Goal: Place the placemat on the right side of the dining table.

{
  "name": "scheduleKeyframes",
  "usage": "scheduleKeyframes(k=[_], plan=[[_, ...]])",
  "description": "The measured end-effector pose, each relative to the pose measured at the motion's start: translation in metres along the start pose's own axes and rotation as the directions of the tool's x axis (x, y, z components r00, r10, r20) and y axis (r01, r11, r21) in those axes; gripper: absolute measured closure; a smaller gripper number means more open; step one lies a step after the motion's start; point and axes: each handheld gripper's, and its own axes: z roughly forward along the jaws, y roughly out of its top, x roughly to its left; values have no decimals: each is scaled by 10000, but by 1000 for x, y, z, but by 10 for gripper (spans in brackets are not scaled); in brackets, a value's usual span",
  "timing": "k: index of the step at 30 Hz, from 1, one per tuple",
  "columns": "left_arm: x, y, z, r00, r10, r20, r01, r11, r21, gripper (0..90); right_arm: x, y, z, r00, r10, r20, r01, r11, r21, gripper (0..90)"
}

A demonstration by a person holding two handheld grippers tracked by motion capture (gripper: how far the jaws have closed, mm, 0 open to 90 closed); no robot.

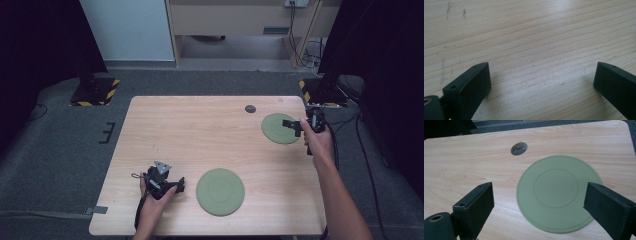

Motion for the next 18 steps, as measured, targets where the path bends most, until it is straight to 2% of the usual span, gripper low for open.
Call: scheduleKeyframes(k=[16,18], plan=[[0,-1,-1,9999,68,90,-68,10000,4,6,26,-17,-19,9961,-875,-67,875,9961,-89,82],[0,-1,-1,9999,81,100,-81,10000,2,6,29,-21,-20,9944,-1054,73,1055,9944,-46,96]])
